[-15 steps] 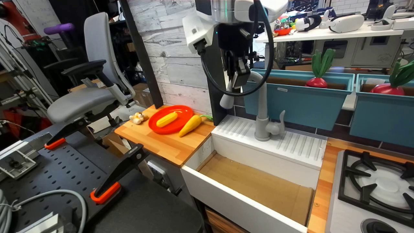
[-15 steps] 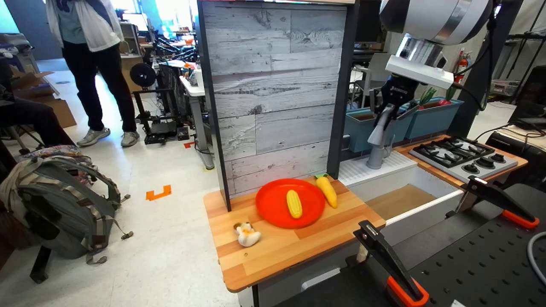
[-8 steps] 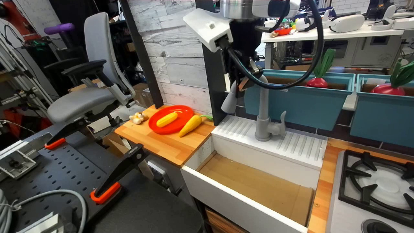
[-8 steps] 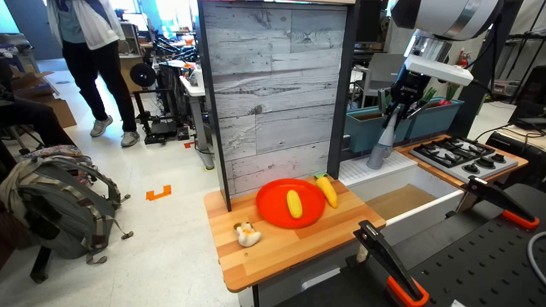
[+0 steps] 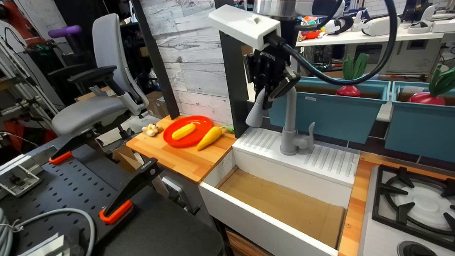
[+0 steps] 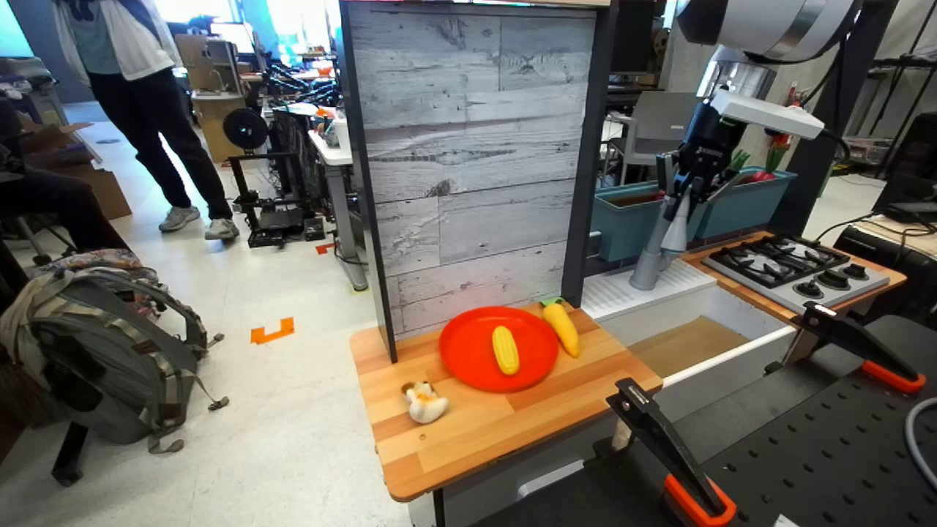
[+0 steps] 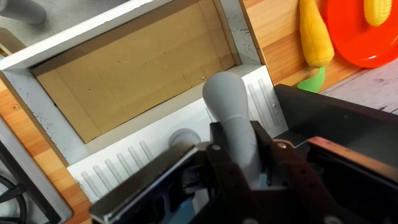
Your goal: Turn the tap faucet to the right
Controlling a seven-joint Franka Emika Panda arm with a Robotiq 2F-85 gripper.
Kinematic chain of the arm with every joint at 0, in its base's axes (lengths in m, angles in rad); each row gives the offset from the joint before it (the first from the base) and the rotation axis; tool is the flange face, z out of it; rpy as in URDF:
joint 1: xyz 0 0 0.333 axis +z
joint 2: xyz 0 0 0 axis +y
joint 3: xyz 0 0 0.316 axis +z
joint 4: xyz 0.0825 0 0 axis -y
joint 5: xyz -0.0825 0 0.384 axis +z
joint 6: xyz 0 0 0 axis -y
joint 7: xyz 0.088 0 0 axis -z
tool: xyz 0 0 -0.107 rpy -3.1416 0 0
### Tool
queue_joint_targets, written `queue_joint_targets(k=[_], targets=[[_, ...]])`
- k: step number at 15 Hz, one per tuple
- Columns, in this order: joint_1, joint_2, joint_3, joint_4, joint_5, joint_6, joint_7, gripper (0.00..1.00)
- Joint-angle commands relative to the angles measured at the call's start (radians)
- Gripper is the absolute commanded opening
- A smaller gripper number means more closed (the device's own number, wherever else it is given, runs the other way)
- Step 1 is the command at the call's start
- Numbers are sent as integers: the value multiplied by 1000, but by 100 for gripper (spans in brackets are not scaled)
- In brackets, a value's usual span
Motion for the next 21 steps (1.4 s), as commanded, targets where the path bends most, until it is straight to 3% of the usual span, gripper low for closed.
queue_joint_targets(k=[1,4,5,6,13,21], targets=[[-41,-15,-60,22,-105,-97,-49,6],[-33,-14,-65,24,-128,-101,-59,6],[-29,-16,-67,22,-139,-105,-60,50],[-27,-18,-67,18,-147,-102,-61,51],[-22,-14,-87,17,-208,-105,-57,99],[-4,-19,-80,-5,-250,-83,-64,100]])
